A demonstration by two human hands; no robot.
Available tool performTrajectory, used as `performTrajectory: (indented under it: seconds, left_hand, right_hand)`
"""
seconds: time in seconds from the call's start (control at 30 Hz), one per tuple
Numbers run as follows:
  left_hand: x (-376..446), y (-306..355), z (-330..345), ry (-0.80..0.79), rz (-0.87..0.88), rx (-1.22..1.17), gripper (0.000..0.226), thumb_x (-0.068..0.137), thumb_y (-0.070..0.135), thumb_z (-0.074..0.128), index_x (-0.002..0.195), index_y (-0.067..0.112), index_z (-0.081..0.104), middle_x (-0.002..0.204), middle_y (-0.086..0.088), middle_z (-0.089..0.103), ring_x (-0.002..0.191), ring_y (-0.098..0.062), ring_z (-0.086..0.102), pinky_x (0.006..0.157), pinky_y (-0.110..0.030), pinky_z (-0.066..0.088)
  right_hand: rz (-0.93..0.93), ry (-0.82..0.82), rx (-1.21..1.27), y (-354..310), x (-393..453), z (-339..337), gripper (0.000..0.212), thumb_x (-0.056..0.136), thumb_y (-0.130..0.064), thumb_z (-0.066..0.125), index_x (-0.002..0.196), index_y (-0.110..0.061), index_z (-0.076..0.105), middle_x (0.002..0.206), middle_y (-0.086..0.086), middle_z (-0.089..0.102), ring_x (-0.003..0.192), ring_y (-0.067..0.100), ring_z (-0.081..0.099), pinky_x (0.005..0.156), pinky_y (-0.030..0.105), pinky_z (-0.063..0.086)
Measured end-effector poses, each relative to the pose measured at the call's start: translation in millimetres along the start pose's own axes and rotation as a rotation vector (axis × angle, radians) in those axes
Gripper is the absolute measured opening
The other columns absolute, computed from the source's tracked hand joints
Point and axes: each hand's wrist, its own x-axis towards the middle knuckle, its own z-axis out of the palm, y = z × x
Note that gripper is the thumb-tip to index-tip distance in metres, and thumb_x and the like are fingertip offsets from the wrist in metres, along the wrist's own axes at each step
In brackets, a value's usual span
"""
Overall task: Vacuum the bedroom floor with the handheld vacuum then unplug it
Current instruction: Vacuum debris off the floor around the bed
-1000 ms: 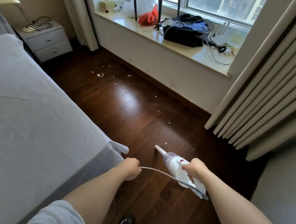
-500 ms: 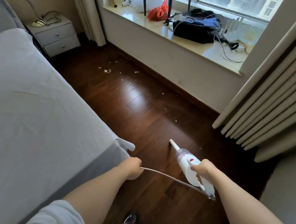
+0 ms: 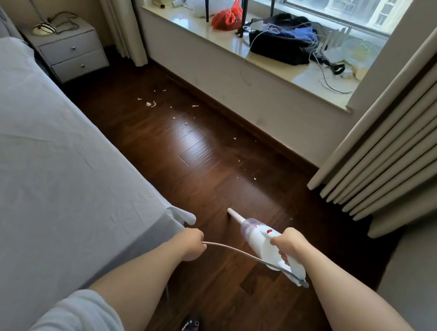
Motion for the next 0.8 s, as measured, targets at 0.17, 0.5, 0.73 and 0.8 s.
performTrajectory:
  seconds: [0.17, 0.5, 0.73, 0.8]
  left_hand:
    - [-2, -14, -7, -0.010, -0.006, -0.005, 0.031, 0.100, 0.025, 0.044, 0.122, 0.008, 0.057, 0.118, -0.010, 0.061, 0.111, -0.021, 0.058, 0.096, -0.029, 0.047]
    - [6, -43, -14, -0.029, 0.004, -0.001, 0.030, 0.100, 0.025, 0.043, 0.122, 0.010, 0.058, 0.118, -0.010, 0.061, 0.111, -0.020, 0.058, 0.096, -0.029, 0.047]
    - [24, -28, -14, -0.047, 0.084, 0.067, 0.030, 0.099, 0.025, 0.044, 0.121, 0.010, 0.057, 0.120, -0.009, 0.061, 0.112, -0.024, 0.058, 0.097, -0.031, 0.047]
    - [24, -20, -12, -0.058, 0.094, 0.097, 0.032, 0.099, 0.026, 0.043, 0.124, 0.011, 0.056, 0.122, -0.009, 0.061, 0.114, -0.024, 0.057, 0.100, -0.034, 0.046]
  right_hand:
    - [0.055, 0.024, 0.021, -9, 8, 10, 0.044, 0.098, -0.032, 0.048, 0.128, -0.001, 0.051, 0.112, 0.013, 0.064, 0.096, 0.026, 0.064, 0.071, 0.028, 0.047]
    - [0.074, 0.056, 0.108, -19, 11, 19, 0.049, 0.095, -0.031, 0.058, 0.127, 0.005, 0.052, 0.121, 0.018, 0.064, 0.111, 0.030, 0.062, 0.074, 0.029, 0.046]
    - [0.046, -0.005, 0.063, -8, -3, 20, 0.049, 0.087, -0.038, 0.062, 0.121, -0.003, 0.057, 0.094, 0.009, 0.064, 0.082, 0.023, 0.063, 0.071, 0.030, 0.048]
    - [0.046, -0.028, 0.082, -3, -6, 27, 0.046, 0.089, -0.037, 0.061, 0.120, -0.003, 0.057, 0.095, 0.008, 0.062, 0.083, 0.022, 0.061, 0.065, 0.028, 0.047]
